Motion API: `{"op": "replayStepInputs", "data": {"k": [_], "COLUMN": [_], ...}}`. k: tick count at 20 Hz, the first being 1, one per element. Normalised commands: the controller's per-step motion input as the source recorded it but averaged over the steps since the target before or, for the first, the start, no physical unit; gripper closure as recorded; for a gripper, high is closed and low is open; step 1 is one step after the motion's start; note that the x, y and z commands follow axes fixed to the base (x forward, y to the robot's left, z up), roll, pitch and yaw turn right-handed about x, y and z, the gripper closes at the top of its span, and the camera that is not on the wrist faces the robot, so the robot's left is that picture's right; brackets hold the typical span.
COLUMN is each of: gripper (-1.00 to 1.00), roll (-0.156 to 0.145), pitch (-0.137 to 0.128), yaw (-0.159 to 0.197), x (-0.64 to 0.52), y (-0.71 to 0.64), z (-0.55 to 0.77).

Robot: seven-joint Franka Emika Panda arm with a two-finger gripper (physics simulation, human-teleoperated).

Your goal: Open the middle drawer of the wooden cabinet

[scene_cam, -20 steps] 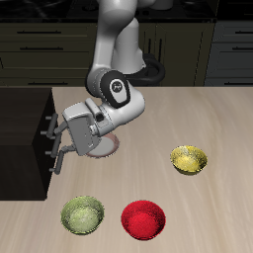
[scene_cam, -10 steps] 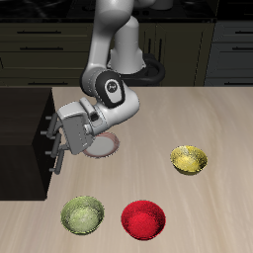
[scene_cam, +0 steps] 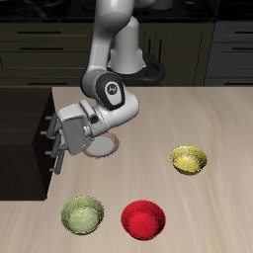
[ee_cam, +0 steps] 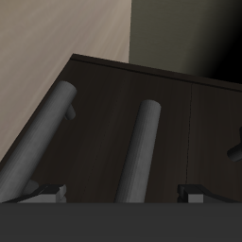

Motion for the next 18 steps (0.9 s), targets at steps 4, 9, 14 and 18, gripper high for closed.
{"op": "replayStepInputs", "data": {"k": [4, 9, 14, 18], "gripper": [1.00, 1.00, 1.00, 1.00], "roll": [0.023, 0.008, -0.001, -0.004], "pitch": [0.033, 0.008, 0.003, 0.005], "yaw": [-0.005, -0.017, -0.006, -0.009], "x": [-0.03, -0.08, -0.06, -0.05], "y": [0.01, 0.07, -0.02, 0.00], "z": [-0.11, 0.03, -0.01, -0.02]}}
